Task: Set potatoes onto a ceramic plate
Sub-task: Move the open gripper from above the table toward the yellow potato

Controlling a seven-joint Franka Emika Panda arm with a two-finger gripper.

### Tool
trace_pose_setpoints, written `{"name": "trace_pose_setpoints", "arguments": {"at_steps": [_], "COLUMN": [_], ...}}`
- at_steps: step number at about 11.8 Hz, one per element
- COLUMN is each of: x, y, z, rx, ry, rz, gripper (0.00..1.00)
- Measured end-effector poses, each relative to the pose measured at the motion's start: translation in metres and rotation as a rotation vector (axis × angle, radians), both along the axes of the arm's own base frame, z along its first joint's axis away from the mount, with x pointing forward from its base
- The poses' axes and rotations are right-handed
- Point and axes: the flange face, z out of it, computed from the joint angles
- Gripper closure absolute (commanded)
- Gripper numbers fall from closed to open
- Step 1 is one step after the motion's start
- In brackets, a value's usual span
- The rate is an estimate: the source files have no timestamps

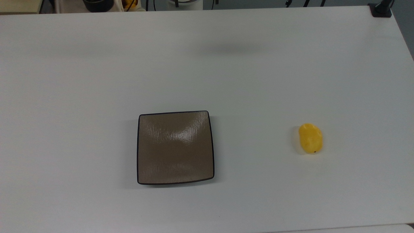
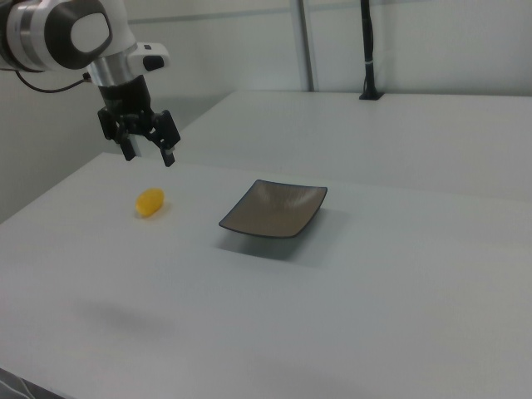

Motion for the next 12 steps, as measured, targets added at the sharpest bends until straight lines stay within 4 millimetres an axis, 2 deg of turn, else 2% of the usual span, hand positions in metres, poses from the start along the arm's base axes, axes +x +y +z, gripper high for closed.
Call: {"name": "trace_pose_setpoints", "arguments": {"at_steps": [12], "x": [0.0077], "y": [0.0023], "z": [-0.0038], "rx": [0.006], "ry": [-0.026], "rz": [0.001], "gripper": [0.0]}}
